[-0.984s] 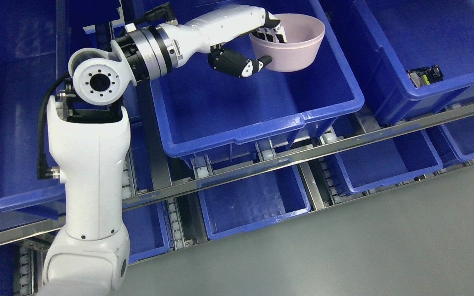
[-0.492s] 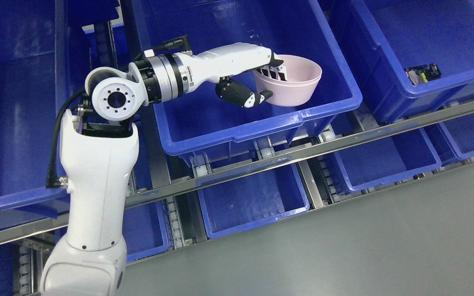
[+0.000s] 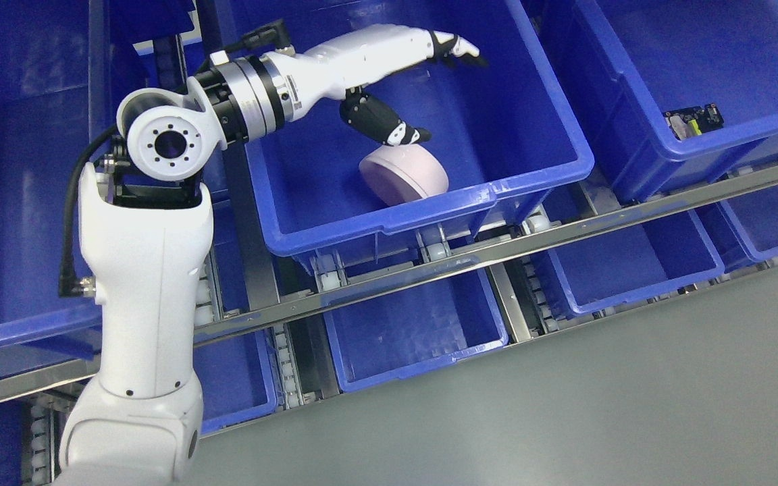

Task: Stack pink IKEA bowls on left shelf middle
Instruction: 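Lower the stacked bowls into the blue bin and release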

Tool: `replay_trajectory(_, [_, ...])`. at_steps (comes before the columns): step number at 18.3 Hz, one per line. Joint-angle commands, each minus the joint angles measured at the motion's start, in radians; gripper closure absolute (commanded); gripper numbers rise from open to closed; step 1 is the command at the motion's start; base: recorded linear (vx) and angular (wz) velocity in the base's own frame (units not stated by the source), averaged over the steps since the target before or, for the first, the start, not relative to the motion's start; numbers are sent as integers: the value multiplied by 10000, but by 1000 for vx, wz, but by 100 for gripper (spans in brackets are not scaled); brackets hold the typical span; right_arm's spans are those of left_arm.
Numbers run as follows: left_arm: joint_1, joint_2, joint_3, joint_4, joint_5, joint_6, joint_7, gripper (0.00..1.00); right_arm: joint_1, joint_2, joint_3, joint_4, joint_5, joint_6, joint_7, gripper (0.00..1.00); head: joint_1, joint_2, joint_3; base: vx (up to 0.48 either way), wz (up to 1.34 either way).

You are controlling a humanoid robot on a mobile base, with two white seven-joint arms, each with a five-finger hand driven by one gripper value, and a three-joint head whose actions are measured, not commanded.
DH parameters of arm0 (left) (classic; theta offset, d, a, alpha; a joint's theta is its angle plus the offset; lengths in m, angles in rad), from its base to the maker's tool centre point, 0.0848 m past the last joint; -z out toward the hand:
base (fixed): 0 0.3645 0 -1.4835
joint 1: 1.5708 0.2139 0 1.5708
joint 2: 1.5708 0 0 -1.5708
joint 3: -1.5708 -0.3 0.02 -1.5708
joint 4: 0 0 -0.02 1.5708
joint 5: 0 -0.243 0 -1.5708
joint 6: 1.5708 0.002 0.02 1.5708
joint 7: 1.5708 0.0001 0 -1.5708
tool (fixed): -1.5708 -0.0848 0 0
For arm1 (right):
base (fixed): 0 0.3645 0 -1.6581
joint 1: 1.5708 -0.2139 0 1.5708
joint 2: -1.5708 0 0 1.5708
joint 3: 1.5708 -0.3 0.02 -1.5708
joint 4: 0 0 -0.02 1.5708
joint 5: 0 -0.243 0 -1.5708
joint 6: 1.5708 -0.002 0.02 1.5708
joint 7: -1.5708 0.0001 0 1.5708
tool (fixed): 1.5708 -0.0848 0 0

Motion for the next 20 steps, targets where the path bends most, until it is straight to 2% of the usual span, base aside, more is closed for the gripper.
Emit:
replay_trajectory(1, [-370,-618,1254,537,735,-63,4687,1,0,-175,0,0,0,5,-15,0,0,0,0,0,0])
replay_trajectory(2, [-370,-618,1254,812,1940,-94,6484,0,0,-175,0,0,0,5,0,0,0,0,0,0,0])
replay_trajectory(4, [-157,-618,1041,1106,5141,-201,9250,0,0,-175,0,0,0,5,0,0,0,0,0,0,0])
replay_trajectory(5, [209,-618,842,1091,5553,-156,9795,0,0,-175,0,0,0,5,-15,0,0,0,0,0,0])
replay_trajectory(12, [3631,-618,442,-367,5496,-247,9831,0,0,-175,0,0,0,5,0,0,0,0,0,-62,-35])
replay_trajectory(16, [4507,-618,533,-367,5496,-768,9831,0,0,-175,0,0,0,5,-15,0,0,0,0,-147,-2])
replay_trajectory(20, [4600,-618,1238,-352,5496,-723,9801,0,0,-175,0,0,0,5,0,0,0,0,0,-177,-118])
